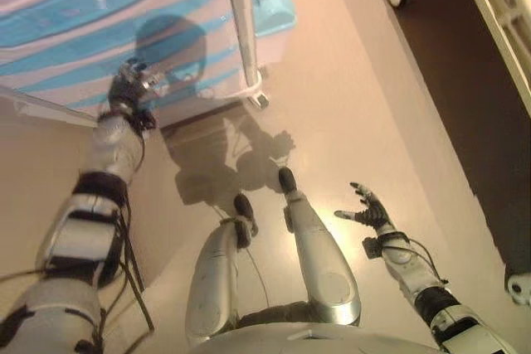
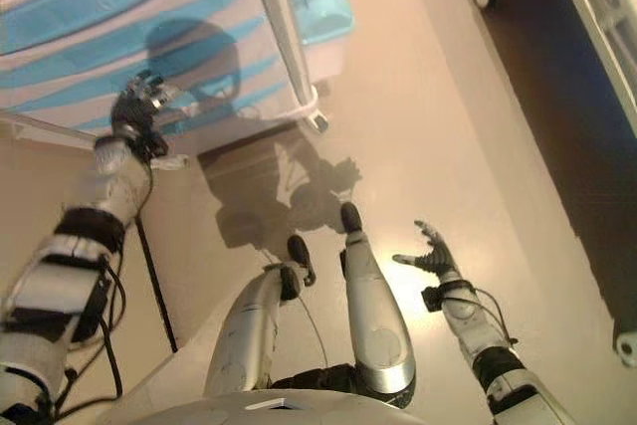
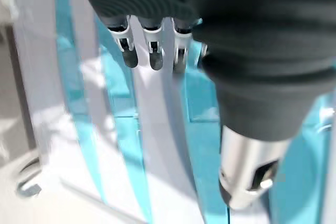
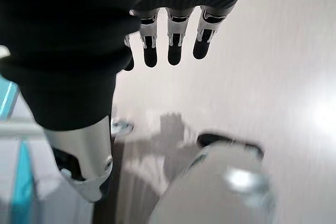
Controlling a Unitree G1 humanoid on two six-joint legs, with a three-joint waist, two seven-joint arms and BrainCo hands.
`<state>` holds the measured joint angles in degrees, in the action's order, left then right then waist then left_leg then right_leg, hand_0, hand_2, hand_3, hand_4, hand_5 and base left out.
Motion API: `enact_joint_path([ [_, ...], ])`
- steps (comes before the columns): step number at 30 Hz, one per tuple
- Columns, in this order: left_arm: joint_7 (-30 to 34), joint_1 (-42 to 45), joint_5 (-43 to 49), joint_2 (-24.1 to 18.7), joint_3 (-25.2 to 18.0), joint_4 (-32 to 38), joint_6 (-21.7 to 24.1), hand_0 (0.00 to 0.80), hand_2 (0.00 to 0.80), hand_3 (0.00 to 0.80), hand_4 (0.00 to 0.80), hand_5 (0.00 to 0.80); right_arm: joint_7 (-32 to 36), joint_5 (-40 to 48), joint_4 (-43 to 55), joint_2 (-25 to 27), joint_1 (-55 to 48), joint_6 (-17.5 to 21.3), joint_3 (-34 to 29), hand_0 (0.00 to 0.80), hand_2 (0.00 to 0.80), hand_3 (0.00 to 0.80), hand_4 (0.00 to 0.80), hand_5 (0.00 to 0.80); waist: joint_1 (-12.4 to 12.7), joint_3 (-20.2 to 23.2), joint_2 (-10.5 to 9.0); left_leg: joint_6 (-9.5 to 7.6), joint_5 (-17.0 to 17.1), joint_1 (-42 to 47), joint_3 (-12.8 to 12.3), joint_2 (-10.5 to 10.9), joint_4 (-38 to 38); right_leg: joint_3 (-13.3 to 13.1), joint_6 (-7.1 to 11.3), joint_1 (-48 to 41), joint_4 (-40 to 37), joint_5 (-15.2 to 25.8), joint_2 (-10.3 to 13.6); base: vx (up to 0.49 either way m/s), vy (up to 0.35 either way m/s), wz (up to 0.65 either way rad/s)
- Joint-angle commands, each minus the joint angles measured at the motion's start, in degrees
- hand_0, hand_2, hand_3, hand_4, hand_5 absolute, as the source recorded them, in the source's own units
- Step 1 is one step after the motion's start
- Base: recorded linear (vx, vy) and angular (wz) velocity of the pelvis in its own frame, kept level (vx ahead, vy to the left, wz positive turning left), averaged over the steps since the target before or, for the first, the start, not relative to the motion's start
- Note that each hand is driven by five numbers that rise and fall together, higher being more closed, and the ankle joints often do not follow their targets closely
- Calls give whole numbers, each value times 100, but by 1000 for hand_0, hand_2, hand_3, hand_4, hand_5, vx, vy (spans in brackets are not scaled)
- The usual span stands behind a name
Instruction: Open the drawer and pick up the medicine
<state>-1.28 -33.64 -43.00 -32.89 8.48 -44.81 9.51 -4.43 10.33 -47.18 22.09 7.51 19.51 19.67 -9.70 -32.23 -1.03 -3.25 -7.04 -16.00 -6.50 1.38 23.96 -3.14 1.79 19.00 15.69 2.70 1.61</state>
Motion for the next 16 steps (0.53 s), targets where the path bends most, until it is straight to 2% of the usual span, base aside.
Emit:
enact_joint_path([
  [1,487,993,131,364,-226,-103,570,0,0,0,0,0,413,266,-286,-98,-293,79,-324,0,0,0,0,0,338,871,61,42,-40,728,207,370,-1067,214,135,-582,-208,-441,133,94,-189,45],
  [4,782,1827,348,985,-330,-396,699,0,0,0,0,0,544,155,-686,-242,-461,21,-491,0,0,0,0,0,550,1267,80,127,132,1195,420,355,-1568,453,139,-1201,-686,-401,130,116,-186,37],
  [6,846,2086,507,1212,-415,-599,696,0,0,0,0,0,588,116,-875,-297,-504,-26,-555,0,0,0,0,0,620,1410,95,159,204,1373,502,332,-1748,552,125,-1417,-835,-389,110,76,-132,43],
  [9,530,2719,1144,1663,-558,-1366,836,0,0,0,0,0,669,17,-1420,-493,-598,-144,-788,0,0,0,0,0,842,1860,75,261,373,1663,635,264,-2132,768,106,-1823,-1231,-310,56,68,-141,36],
  [10,441,2778,1287,1687,-559,-1429,786,0,0,0,0,0,682,-28,-1470,-507,-612,-143,-816,0,0,0,0,0,863,1903,72,273,395,1695,647,261,-2176,785,104,-1865,-1282,-292,46,28,-90,36],
  [12,587,3036,1744,1774,-538,-1920,819,0,0,0,0,0,747,-152,-1760,-579,-628,-129,-882,0,0,0,0,0,963,2092,42,332,469,1821,607,232,-2382,924,119,-2065,-1548,-231,16,-32,-65,32],
  [16,1025,3249,2101,1875,-423,-2429,806,0,0,0,0,0,756,-329,-2014,-655,-582,-166,-911,0,0,0,0,0,1047,2257,11,362,477,1952,603,228,-2495,1045,136,-2251,-1730,-210,11,-31,-26,21],
])
